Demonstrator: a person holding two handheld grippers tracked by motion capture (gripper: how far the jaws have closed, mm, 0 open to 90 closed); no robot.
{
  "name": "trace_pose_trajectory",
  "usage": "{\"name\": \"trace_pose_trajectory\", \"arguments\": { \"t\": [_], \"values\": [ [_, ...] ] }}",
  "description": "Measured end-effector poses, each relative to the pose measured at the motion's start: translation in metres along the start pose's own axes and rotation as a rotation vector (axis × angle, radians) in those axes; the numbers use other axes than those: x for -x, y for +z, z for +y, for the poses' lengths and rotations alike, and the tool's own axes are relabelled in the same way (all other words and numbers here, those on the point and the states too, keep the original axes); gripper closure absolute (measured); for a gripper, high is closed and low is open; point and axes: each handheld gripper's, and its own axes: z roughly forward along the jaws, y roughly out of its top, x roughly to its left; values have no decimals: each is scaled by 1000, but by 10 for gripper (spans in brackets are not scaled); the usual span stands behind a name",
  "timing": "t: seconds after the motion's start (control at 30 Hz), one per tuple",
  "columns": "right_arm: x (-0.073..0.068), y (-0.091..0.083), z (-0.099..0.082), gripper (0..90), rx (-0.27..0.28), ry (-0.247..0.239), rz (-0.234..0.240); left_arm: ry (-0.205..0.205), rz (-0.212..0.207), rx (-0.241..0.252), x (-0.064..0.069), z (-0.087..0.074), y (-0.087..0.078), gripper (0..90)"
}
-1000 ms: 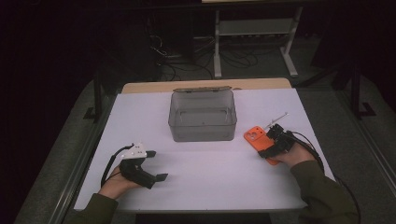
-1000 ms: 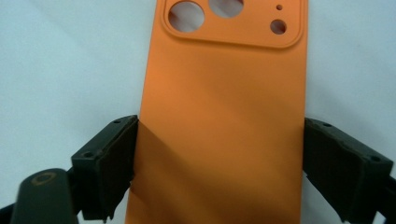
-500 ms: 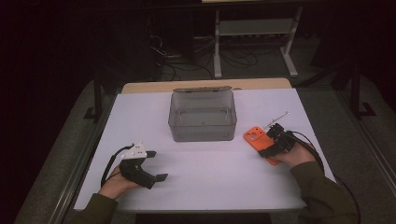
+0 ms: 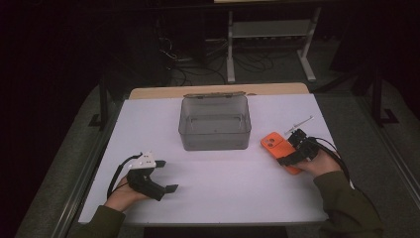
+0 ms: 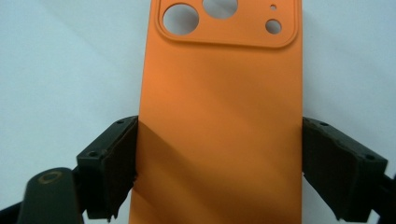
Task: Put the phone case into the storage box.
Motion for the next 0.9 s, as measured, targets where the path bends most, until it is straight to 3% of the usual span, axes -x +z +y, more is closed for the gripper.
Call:
{"name": "trace_pose_trajectory", "arguments": {
  "t": [0.9],
  "values": [
    [-25,-16,-2,156,23,-100,58,2,-3,1,0,0,0,0]
  ]
}}
